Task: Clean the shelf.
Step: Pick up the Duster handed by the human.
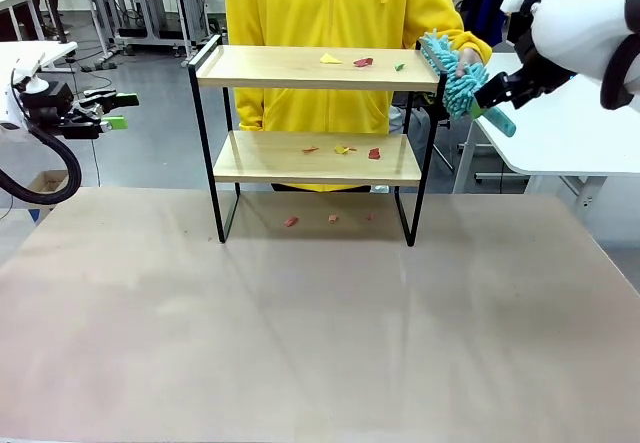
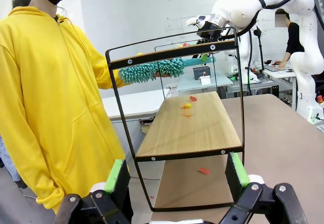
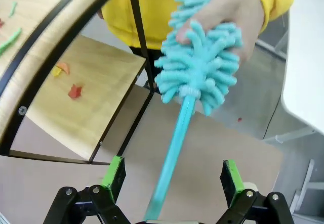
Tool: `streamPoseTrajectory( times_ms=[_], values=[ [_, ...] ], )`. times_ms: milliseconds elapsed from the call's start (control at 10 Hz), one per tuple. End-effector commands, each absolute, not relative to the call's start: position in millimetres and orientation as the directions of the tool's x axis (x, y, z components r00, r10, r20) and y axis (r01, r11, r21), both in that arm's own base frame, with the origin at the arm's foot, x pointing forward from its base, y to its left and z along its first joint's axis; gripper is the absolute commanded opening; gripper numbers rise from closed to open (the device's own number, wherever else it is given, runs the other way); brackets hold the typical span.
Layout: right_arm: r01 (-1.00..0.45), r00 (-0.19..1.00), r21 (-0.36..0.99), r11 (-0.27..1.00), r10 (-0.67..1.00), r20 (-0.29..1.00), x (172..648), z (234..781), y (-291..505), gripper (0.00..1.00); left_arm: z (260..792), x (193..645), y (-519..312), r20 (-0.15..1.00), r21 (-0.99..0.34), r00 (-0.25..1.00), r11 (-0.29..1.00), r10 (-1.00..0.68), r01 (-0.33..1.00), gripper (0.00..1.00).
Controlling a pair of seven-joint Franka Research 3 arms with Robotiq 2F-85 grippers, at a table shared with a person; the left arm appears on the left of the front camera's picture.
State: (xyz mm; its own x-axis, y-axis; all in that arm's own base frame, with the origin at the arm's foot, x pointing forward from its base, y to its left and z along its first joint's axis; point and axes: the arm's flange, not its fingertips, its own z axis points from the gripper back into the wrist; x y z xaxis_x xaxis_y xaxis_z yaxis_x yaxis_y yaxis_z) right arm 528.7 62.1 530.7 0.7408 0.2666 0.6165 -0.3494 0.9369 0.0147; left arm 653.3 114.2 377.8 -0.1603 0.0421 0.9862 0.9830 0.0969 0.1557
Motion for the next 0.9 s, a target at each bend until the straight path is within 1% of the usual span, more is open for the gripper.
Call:
streamPoseTrajectory(
  times_ms=[0, 200, 300, 400, 500, 600, 700, 800],
  values=[
    [-0.302, 0.770, 0.029, 0.953, 0.226, 0.597, 524, 533, 66, 1.00, 380, 653, 114, 0.986, 0.160, -0.165, 0.094, 0.040, 0.983, 1.00],
    [-0.275, 0.781, 0.021, 0.961, 0.211, 0.588, 527, 533, 66, 1.00, 380, 653, 114, 0.986, 0.160, -0.165, 0.094, 0.040, 0.983, 1.00],
    [-0.271, 0.793, 0.007, 0.963, 0.219, 0.568, 529, 531, 66, 0.40, 380, 653, 114, 0.986, 0.160, -0.165, 0.094, 0.040, 0.983, 1.00],
    [-0.267, 0.794, 0.007, 0.964, 0.215, 0.568, 530, 531, 67, 0.40, 380, 653, 114, 0.986, 0.160, -0.165, 0.094, 0.040, 0.983, 1.00],
    [-0.262, 0.798, 0.009, 0.965, 0.212, 0.564, 529, 532, 68, 0.00, 380, 653, 114, 0.986, 0.160, -0.165, 0.094, 0.040, 0.983, 1.00],
    [-0.258, 0.798, 0.008, 0.966, 0.208, 0.565, 528, 534, 69, 0.38, 380, 653, 114, 0.986, 0.160, -0.165, 0.094, 0.040, 0.983, 1.00],
    [-0.251, 0.800, 0.003, 0.968, 0.206, 0.564, 527, 537, 69, 0.00, 380, 653, 114, 0.986, 0.160, -0.165, 0.094, 0.040, 0.983, 1.00],
    [-0.241, 0.798, -0.015, 0.970, 0.207, 0.565, 524, 541, 70, 0.00, 380, 653, 114, 0.986, 0.160, -0.165, 0.094, 0.040, 0.983, 1.00]
  ],
)
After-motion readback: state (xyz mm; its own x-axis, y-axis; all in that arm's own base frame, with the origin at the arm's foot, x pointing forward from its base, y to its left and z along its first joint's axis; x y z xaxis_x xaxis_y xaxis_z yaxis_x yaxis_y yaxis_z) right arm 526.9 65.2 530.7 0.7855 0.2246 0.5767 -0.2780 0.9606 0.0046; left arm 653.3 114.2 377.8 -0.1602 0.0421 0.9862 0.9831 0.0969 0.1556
